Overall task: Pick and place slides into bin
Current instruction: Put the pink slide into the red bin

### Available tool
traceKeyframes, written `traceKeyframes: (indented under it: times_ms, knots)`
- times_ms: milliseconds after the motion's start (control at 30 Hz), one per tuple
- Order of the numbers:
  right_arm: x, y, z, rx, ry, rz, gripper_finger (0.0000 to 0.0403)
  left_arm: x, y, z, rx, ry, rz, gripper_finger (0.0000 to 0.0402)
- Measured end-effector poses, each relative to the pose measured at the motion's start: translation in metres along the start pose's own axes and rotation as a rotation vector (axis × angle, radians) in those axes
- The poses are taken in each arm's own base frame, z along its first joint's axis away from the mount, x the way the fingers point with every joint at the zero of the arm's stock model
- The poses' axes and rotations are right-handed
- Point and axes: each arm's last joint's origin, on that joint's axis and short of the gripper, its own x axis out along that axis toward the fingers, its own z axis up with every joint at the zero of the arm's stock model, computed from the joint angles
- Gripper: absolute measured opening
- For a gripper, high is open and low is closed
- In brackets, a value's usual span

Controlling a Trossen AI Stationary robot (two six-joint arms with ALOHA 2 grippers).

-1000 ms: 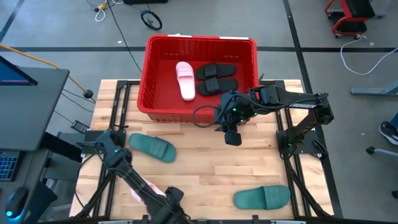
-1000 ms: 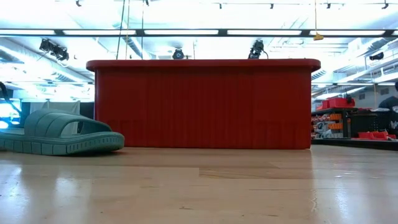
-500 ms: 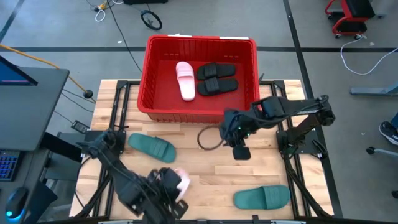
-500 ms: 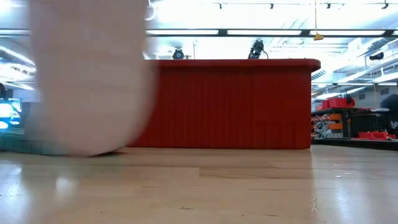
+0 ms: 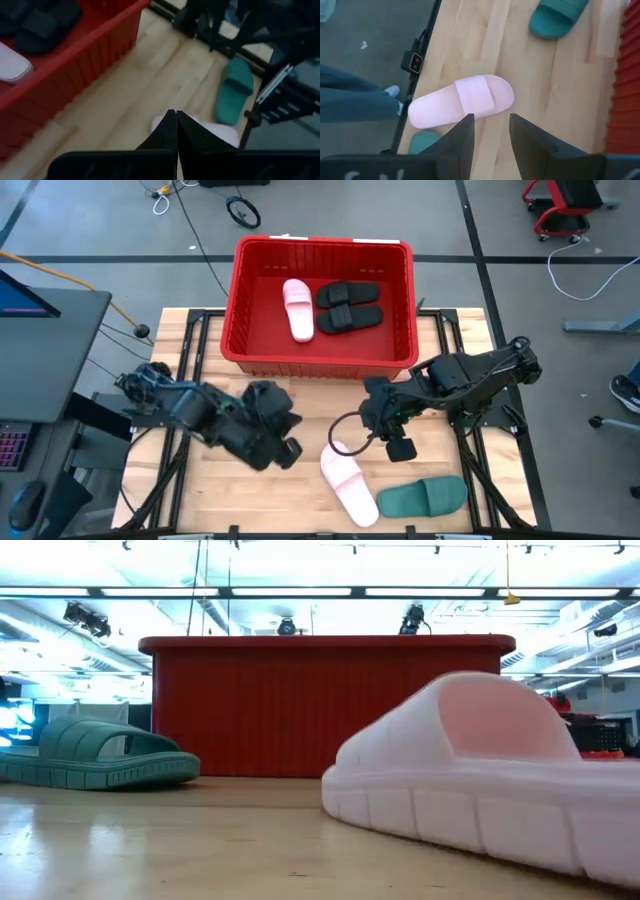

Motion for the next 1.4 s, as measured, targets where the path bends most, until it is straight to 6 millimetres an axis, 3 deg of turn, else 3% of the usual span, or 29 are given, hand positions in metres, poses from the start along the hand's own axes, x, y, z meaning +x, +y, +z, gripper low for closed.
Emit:
traceKeyframes:
  times_ms: [233,433,700,933,1200,1400]
  knots:
    - [0.007,0.009,-0.006,-0.009,0.019,-0.076,0.0128,0.042,-0.008,-0.007,0.073,0.193,0.003,0.001]
    - [0.024,0.025,-0.021,-0.037,0.105,-0.065,0.0128,0.096,-0.036,-0.029,0.145,0.296,-0.04,0.0036]
    - [0.057,0.032,-0.045,0.021,0.224,-0.102,0.0128,0.159,-0.064,-0.06,0.225,0.34,-0.096,0.0134]
    - [0.065,0.044,-0.057,0.045,0.265,-0.101,0.0128,0.204,-0.079,-0.09,0.283,0.384,-0.119,0.0214]
    - [0.064,0.06,-0.062,0.015,0.263,-0.078,0.0128,0.238,-0.082,-0.116,0.307,0.425,-0.079,0.0201]
    - [0.063,0.065,-0.063,0.013,0.259,-0.07,0.0128,0.246,-0.086,-0.128,0.31,0.46,-0.1,0.0181]
